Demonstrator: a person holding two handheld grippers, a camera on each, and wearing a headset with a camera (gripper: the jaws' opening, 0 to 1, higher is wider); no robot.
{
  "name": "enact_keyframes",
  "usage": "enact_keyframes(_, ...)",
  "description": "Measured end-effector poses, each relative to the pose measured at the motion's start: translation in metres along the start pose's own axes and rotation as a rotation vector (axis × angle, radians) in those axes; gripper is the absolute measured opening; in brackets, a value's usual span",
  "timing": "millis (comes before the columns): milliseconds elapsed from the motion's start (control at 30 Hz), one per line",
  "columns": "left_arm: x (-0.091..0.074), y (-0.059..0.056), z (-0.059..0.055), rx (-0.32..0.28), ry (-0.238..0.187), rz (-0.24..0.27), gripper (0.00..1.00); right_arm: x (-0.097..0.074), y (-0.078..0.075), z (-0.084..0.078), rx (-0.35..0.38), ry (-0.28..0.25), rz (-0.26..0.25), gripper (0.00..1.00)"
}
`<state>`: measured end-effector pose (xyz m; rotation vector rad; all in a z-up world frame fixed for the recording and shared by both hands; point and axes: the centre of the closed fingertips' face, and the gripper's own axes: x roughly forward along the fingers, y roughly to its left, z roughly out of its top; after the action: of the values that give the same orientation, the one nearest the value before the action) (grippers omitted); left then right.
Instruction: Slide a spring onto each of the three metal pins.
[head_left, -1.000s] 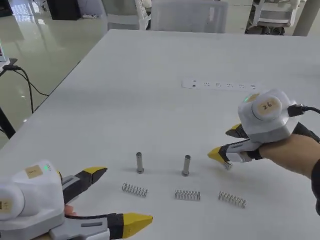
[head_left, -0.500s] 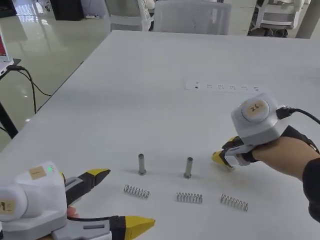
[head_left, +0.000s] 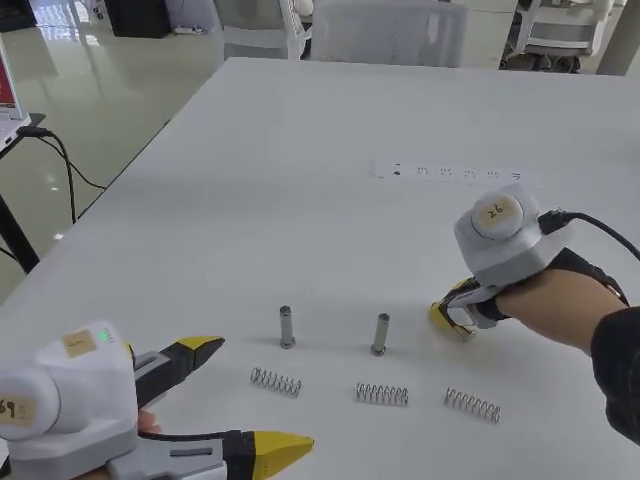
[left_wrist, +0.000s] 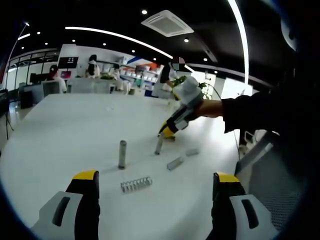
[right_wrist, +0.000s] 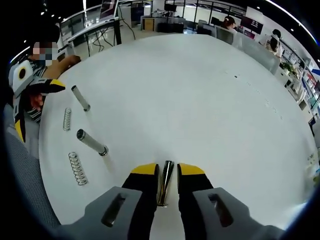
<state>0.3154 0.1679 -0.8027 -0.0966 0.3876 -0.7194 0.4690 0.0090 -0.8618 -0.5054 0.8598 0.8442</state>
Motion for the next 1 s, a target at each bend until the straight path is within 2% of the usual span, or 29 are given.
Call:
enact_keyframes(300,-0.0001,-0.0008,-0.0003,-0.001,-0.001,0.0,0.9,0.0017,0.0032,-0.0029,0.037,0.018,0.014,0.07)
enact_keyframes(500,-0.0004,-0.0011,-0.0005,-0.001,0.0,0.0,0.9,0.0001,0.0054,-0.0025,0.06,0.033,0.006,0.06)
enact_keyframes(700,-0.0006,-0.0014,0.0,0.002,-0.002,0.001,0.9,0.0003,0.0053,-0.0028,0.115,0.067,-0.011,0.05)
enact_keyframes(867,-0.0018,-0.0014,0.0011,0.004,-0.006,0.003,0.9,-0.0018,0.0052,-0.0036,0.15,0.036,-0.015,0.05)
enact_keyframes(933,-0.002,-0.0017,0.0016,0.006,-0.006,0.003,0.9,-0.0039,0.0052,-0.0053,0.186,0.032,-0.01,0.05)
enact_keyframes(1000,-0.0018,-0.0024,0.0021,0.01,-0.005,0.001,0.9,-0.0071,0.0061,-0.0066,0.181,0.029,-0.015,0.05)
